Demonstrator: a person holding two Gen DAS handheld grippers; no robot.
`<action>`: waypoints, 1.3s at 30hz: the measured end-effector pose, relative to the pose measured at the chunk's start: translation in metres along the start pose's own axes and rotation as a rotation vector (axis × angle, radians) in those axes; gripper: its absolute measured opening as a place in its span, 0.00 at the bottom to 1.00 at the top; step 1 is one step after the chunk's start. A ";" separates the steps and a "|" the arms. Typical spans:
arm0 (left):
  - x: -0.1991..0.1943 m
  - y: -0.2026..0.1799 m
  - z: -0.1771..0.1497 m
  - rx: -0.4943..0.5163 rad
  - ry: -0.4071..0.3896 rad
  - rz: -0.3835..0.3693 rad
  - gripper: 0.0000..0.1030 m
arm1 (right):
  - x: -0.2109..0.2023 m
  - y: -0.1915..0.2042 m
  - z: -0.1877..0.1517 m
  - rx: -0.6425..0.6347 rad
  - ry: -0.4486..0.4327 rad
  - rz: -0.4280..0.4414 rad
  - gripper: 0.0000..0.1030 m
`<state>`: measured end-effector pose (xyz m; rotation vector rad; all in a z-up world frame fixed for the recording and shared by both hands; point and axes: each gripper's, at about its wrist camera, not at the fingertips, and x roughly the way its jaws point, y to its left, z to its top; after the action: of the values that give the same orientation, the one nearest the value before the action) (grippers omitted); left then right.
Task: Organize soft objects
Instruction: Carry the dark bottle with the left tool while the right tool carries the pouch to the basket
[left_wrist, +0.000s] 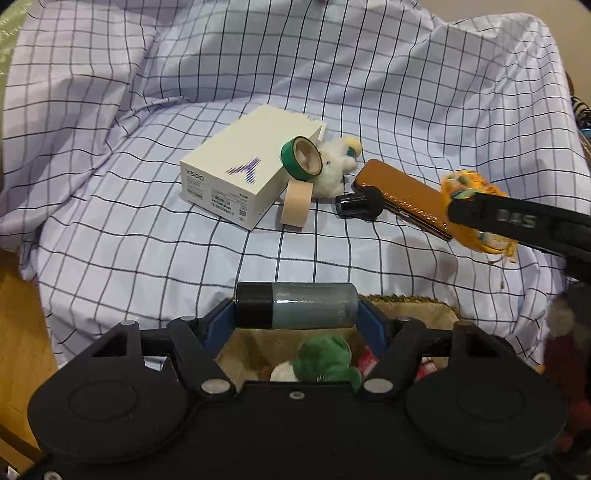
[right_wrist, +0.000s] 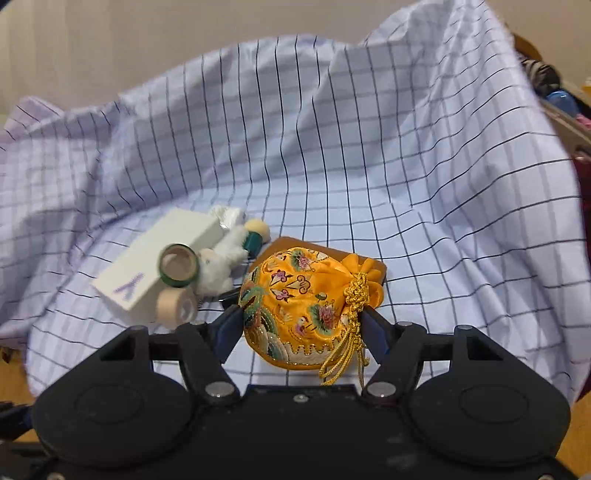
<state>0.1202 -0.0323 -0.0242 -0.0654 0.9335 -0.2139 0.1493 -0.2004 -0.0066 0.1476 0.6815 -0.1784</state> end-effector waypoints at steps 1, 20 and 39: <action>-0.005 -0.001 -0.004 0.003 -0.008 0.003 0.64 | -0.010 -0.002 -0.003 0.004 -0.013 0.008 0.66; -0.062 -0.019 -0.064 0.060 -0.109 0.062 0.64 | -0.149 -0.003 -0.091 0.031 -0.152 0.113 0.67; -0.056 -0.008 -0.078 0.013 -0.062 0.070 0.65 | -0.153 0.005 -0.115 0.010 -0.080 0.047 0.65</action>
<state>0.0243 -0.0253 -0.0251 -0.0268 0.8712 -0.1519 -0.0370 -0.1551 0.0030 0.1655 0.5974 -0.1422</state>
